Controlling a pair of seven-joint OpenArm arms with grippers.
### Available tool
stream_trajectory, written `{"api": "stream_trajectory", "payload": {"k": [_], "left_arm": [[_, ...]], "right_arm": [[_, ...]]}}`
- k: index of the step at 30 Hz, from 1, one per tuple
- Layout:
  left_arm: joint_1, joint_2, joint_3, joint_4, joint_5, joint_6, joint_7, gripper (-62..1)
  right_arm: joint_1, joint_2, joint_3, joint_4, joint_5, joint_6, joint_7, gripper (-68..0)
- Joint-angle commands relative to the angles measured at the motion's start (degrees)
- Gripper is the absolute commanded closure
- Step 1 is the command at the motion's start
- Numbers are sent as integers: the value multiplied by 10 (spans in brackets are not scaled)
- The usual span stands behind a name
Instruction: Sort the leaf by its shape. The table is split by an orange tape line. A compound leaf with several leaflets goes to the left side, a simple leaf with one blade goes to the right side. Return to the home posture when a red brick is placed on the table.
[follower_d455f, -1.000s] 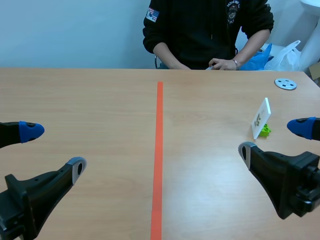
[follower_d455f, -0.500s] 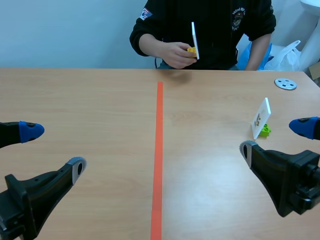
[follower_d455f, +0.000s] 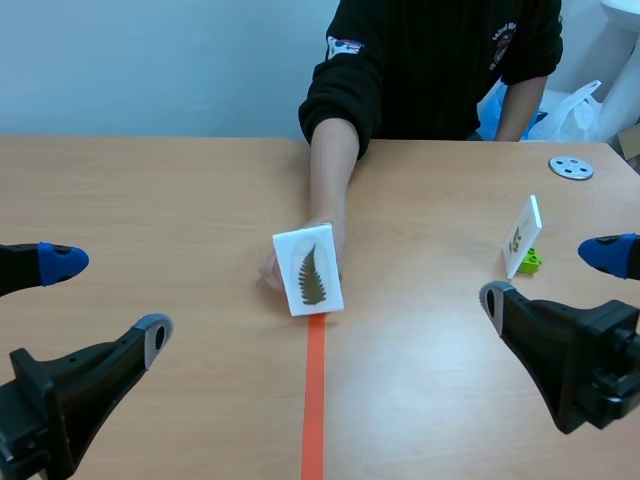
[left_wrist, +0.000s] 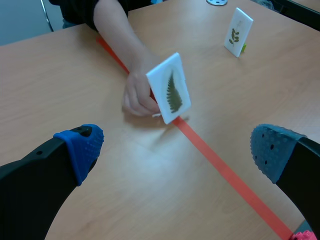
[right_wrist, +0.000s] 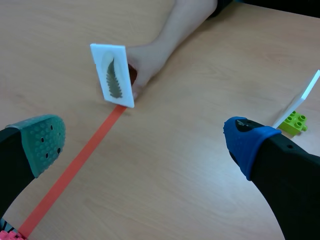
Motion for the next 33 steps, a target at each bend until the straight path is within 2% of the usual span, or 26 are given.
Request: {"api": "stream_trajectory", "payload": {"k": [1, 24, 26, 28, 33], "left_arm": [[1, 4, -2, 8, -5, 1, -8, -623], [1, 4, -2, 8, -5, 1, -8, -623], [1, 4, -2, 8, -5, 1, -8, -623], [1, 4, -2, 8, -5, 1, -8, -623], [1, 4, -2, 8, -5, 1, -8, -623]], "right_arm": [[3, 0, 4, 2, 9, -2, 7, -679], [3, 0, 4, 2, 6, -2, 7, -679], [8, 2, 4, 2, -7, -2, 7, -679], [24, 5, 2, -7, -26, -2, 4, -679], [99, 5, -23, -80, -30, -1, 3, -679]]}}
